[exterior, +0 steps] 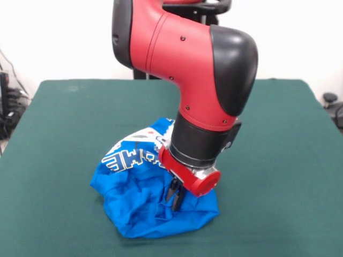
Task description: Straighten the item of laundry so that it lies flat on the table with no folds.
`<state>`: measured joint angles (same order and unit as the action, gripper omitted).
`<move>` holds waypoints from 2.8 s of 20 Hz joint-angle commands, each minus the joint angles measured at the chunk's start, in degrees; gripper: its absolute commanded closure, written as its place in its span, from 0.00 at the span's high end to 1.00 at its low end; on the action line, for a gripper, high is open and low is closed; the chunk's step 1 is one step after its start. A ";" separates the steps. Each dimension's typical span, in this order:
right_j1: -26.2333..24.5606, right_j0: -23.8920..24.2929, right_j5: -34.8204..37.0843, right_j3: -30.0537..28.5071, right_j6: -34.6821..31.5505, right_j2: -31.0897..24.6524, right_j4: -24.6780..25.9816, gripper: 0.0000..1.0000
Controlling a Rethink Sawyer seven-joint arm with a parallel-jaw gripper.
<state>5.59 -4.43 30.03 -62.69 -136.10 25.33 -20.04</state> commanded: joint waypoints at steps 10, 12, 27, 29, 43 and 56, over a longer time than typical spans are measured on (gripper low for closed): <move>5.09 -3.99 10.96 -4.29 -12.56 0.12 -1.07 0.00; 6.27 -5.11 13.86 -4.91 -14.21 0.49 -1.79 0.00; 6.55 -9.96 15.76 -6.33 -21.61 1.35 -5.47 0.00; 5.68 -10.46 14.86 -6.26 -22.74 1.46 -6.02 0.00; 5.72 -14.31 11.23 -9.89 -26.14 -0.31 -7.42 0.00; 8.18 -15.33 12.55 -11.89 -25.23 -1.80 -10.28 0.00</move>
<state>14.35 -17.98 41.24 -68.52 -144.84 29.80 -26.66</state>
